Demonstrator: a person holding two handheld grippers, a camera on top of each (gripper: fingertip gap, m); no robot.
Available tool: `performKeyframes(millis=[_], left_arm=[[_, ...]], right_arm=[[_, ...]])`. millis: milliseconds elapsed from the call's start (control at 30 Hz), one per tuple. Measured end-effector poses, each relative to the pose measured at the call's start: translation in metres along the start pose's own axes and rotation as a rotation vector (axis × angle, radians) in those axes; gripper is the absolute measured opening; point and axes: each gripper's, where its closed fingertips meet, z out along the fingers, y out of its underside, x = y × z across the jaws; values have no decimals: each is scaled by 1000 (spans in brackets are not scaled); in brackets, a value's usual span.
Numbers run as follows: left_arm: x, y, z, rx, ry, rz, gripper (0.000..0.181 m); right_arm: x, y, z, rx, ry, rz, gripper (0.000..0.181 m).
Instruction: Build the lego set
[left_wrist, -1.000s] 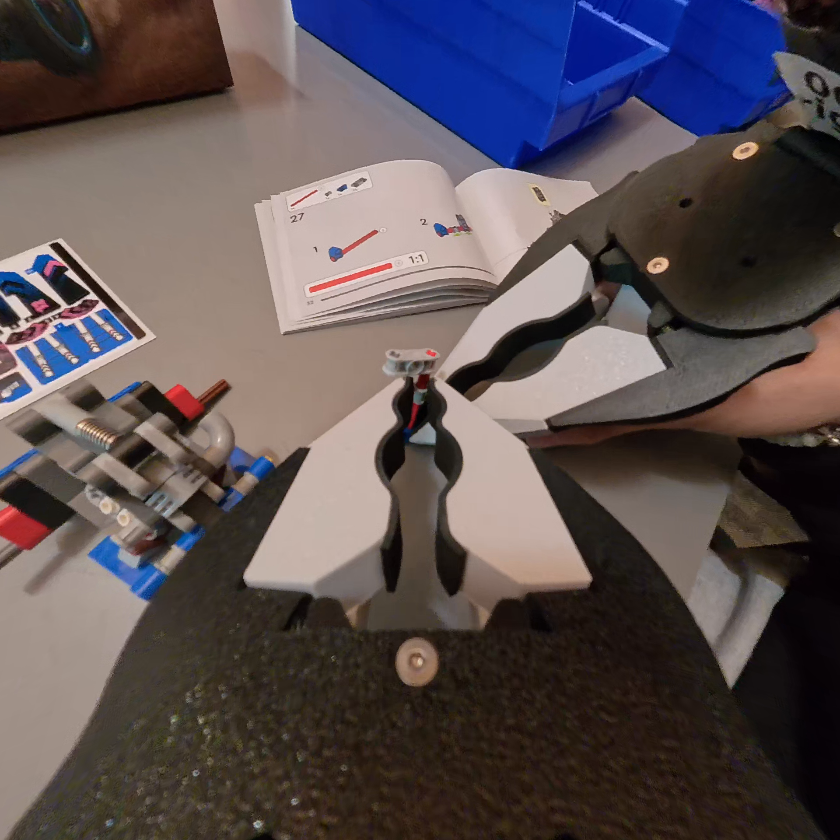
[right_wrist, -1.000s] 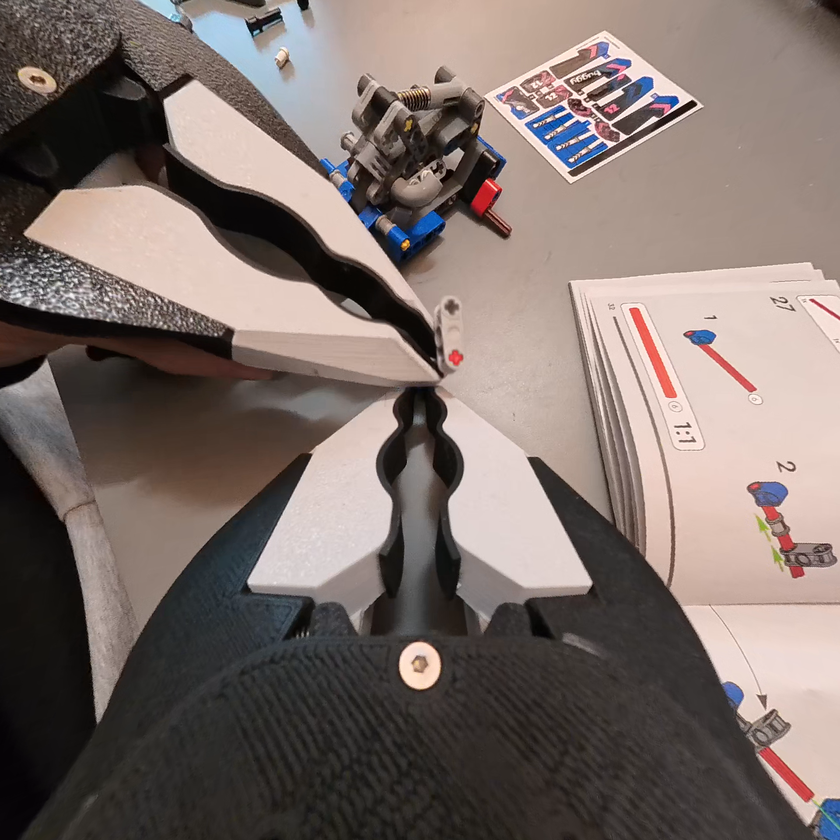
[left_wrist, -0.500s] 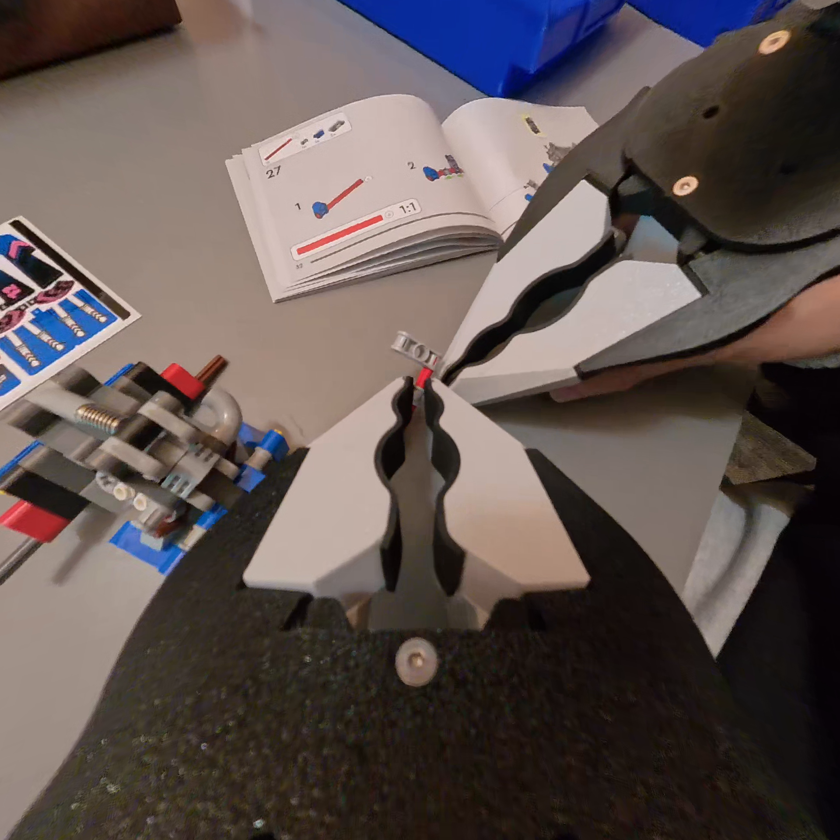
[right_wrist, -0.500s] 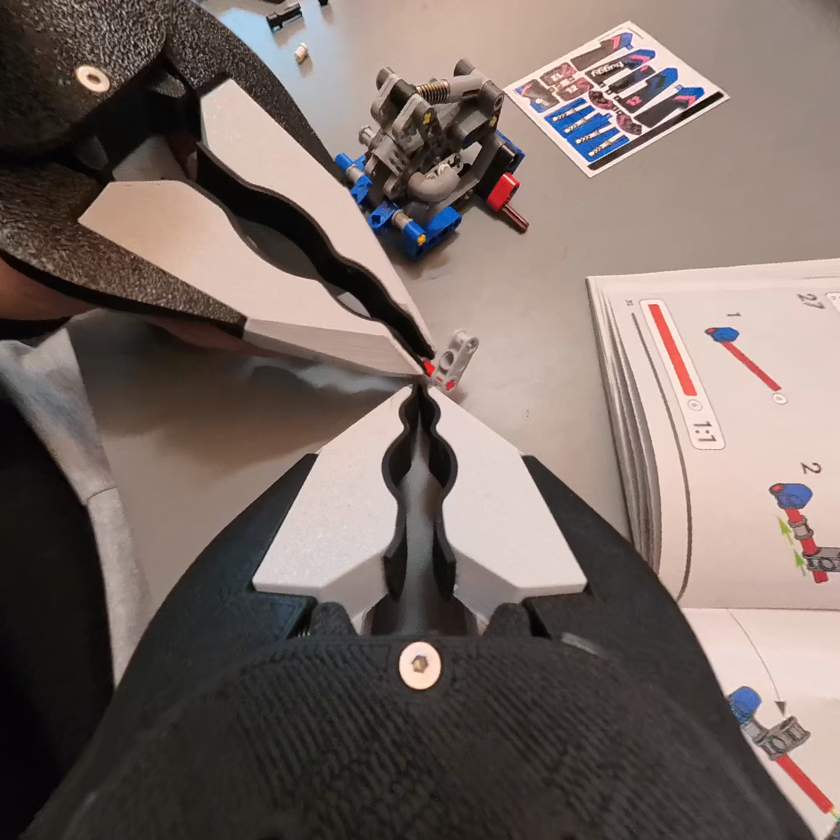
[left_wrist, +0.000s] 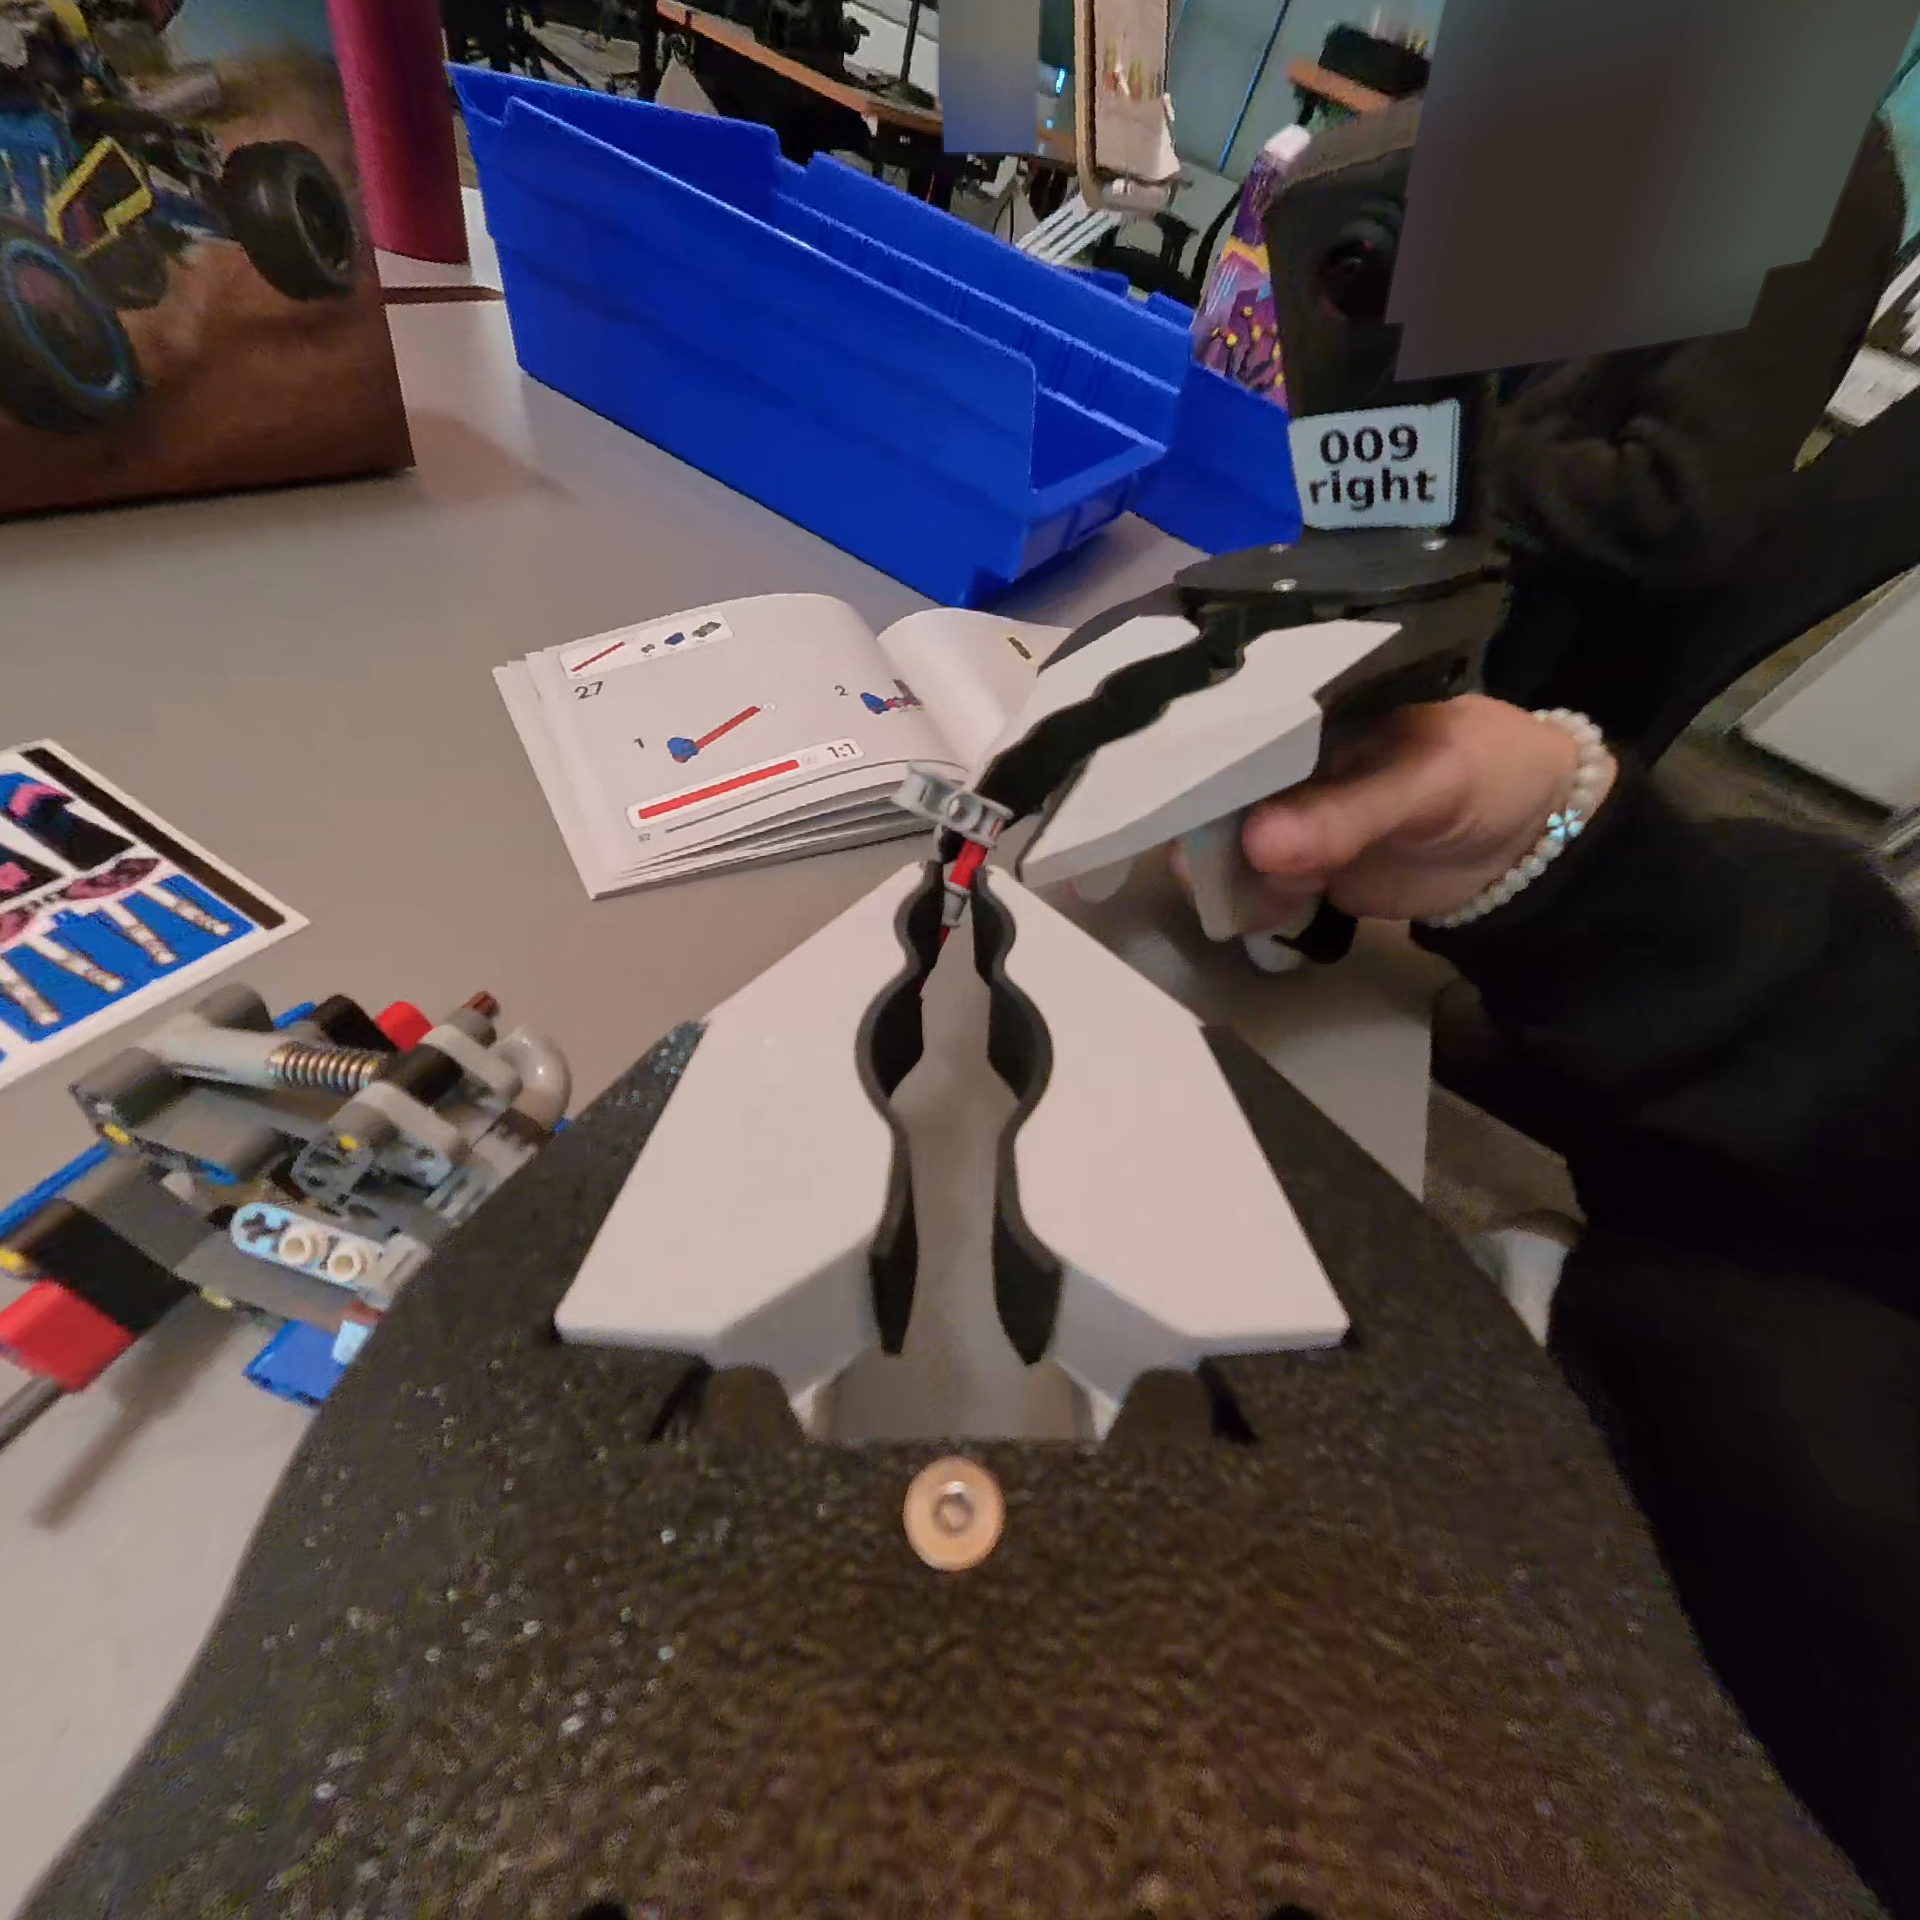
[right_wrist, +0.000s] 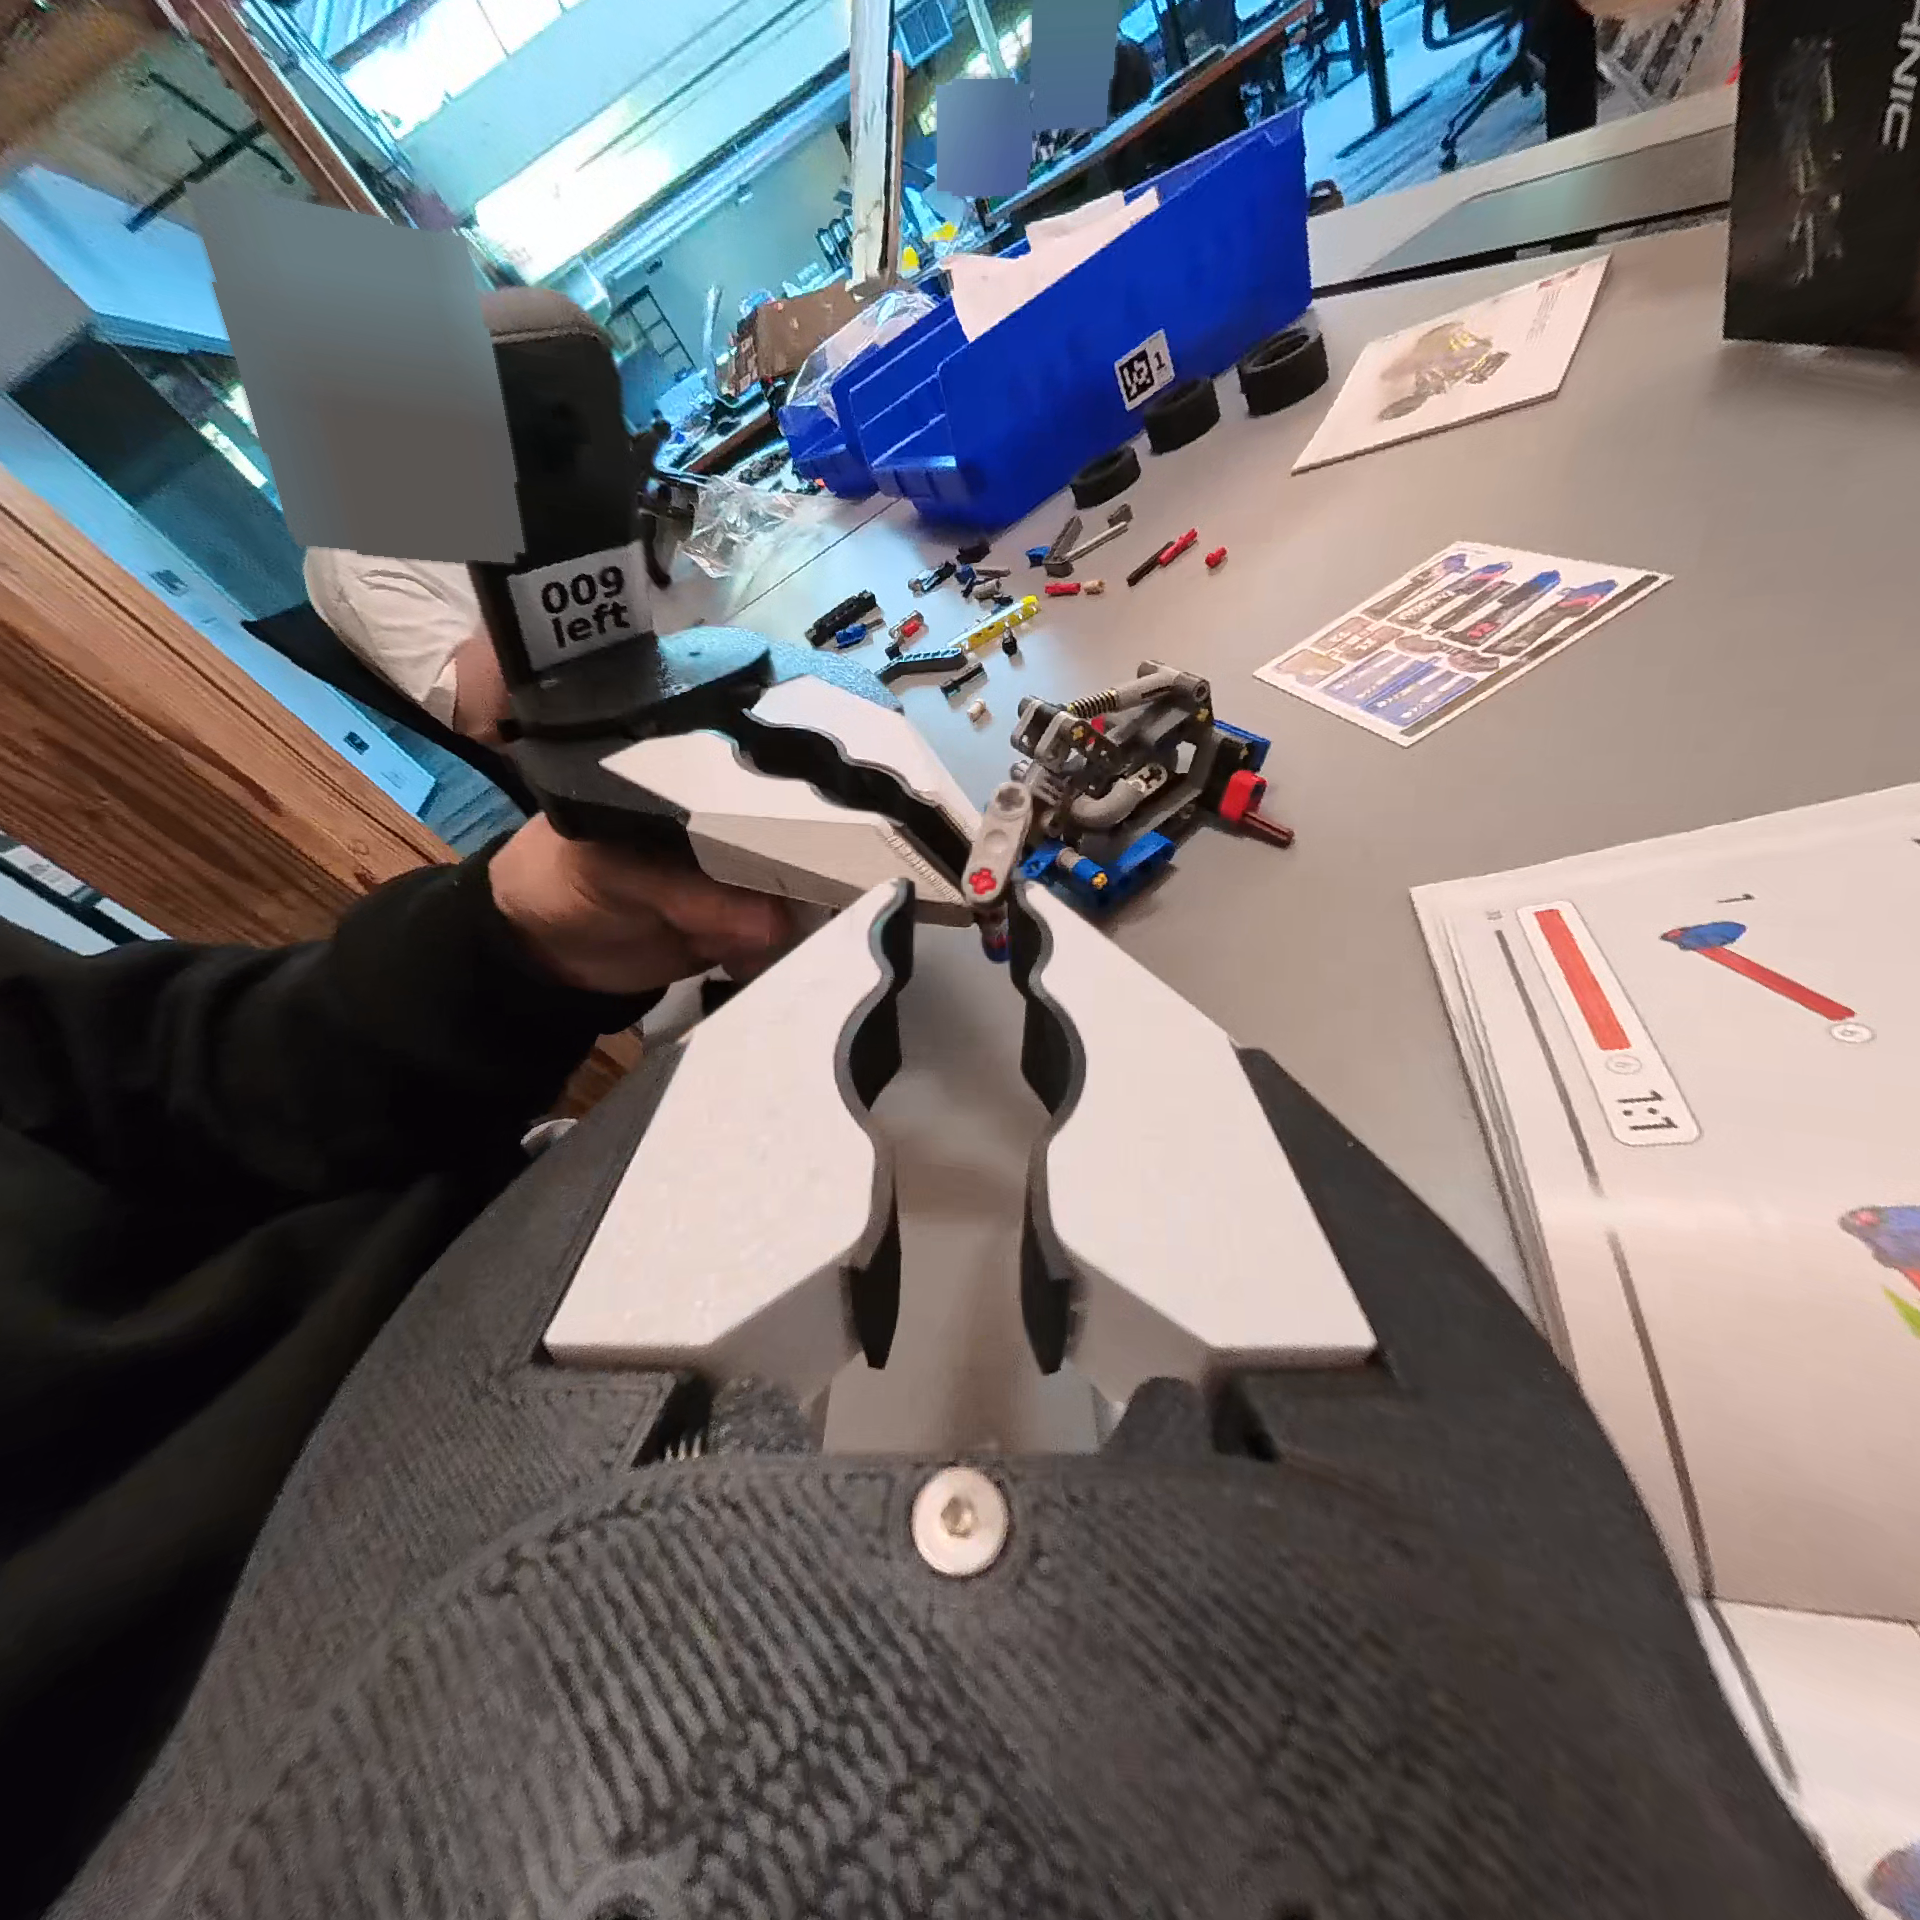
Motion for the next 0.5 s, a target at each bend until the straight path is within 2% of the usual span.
performKeyframes(millis=[100,233,333,400,500], left_arm=[[3,4,2,-29,0,39,2],[0,16,4,-119,-24,77,4],[-8,36,-1,-279,-61,187,15],[-19,50,-5,-390,-106,276,22],[-17,56,0,-410,-67,334,21]], right_arm=[[2,-1,0,1,1,9,7],[7,10,1,-82,49,-30,7],[17,22,-1,-165,98,-3,6],[18,27,-1,-215,106,-39,6],[10,34,4,-281,85,-179,5]])
